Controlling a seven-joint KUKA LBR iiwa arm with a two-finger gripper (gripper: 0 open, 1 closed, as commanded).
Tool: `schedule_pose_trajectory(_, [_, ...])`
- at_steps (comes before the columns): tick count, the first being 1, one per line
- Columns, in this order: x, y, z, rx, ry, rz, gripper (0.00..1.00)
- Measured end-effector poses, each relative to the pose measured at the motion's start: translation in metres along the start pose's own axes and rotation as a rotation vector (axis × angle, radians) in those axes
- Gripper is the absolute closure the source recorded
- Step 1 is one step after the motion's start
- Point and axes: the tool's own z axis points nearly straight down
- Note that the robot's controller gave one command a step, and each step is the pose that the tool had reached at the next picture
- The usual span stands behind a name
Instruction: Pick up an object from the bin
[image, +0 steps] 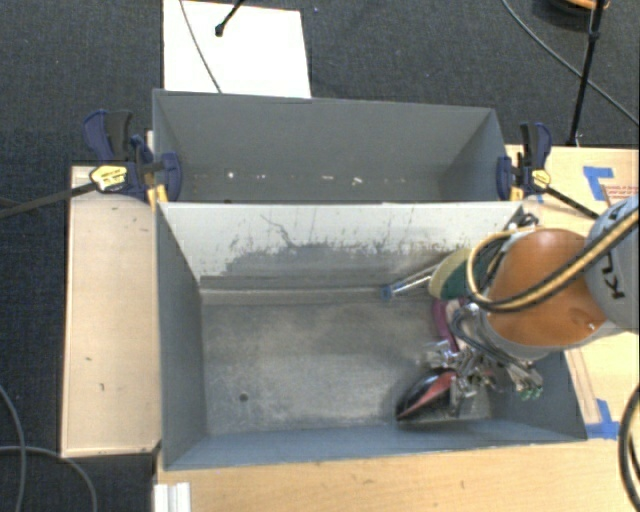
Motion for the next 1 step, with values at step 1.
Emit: schedule_pose_trajectory(1, [-0.0371, -0.0014, -0.1089, 0.004, -0.010, -0.008, 1.00])
